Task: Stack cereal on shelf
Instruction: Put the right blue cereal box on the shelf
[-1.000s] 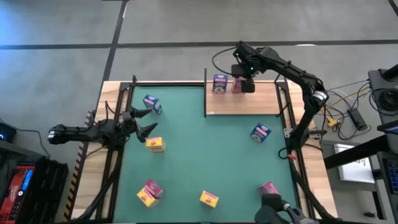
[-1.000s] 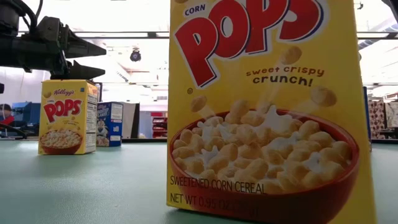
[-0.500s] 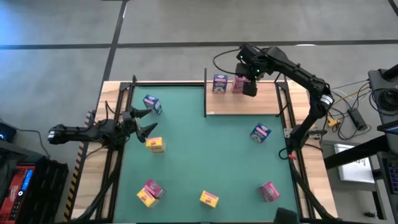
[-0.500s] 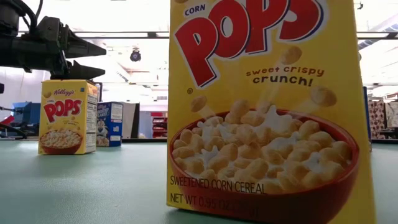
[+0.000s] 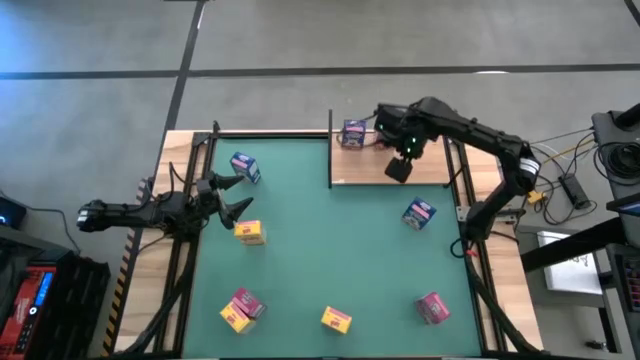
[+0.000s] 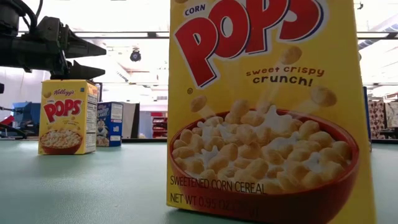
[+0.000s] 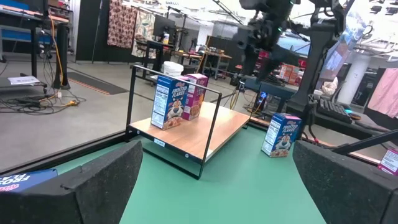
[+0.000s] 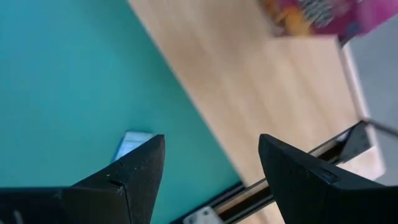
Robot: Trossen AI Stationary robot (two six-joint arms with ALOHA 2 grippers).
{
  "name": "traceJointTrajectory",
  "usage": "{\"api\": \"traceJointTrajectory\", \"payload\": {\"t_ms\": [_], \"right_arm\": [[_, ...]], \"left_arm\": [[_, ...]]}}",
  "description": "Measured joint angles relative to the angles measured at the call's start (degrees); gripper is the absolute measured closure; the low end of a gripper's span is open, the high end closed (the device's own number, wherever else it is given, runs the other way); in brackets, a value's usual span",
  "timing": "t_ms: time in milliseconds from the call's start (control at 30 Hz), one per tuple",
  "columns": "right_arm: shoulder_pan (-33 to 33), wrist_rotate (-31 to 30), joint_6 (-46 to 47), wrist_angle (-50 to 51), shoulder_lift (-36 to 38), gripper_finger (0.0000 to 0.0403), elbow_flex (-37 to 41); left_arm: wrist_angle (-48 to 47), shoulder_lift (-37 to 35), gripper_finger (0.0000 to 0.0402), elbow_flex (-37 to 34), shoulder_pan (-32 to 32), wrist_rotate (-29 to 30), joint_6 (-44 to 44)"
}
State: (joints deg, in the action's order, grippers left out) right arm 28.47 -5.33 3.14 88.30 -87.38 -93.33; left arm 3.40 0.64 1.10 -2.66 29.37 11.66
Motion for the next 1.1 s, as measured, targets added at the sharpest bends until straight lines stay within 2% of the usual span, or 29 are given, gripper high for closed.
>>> {"api": "traceJointTrajectory", "payload": {"t_ms": [400,700,933,1100], "right_arm": [[-11.2,-0.2,17.2,-0.6,2.4,0.0156,7.1],[-18.7,-0.2,23.5,-6.6,6.3,0.0156,15.4],[-22.3,2.3,30.6,-12.6,11.8,0.0156,24.5],[-22.6,0.2,34.3,-13.8,16.6,0.0156,29.0]], "left_arm": [[0.0,0.0,0.0002,0.0,0.0,0.0,0.0],[0.0,0.0,0.0002,0.0,0.0,0.0,0.0],[0.0,0.0,0.0002,0.0,0.0,0.0,0.0],[0.0,0.0,0.0002,0.0,0.0,0.0,0.0]]}}
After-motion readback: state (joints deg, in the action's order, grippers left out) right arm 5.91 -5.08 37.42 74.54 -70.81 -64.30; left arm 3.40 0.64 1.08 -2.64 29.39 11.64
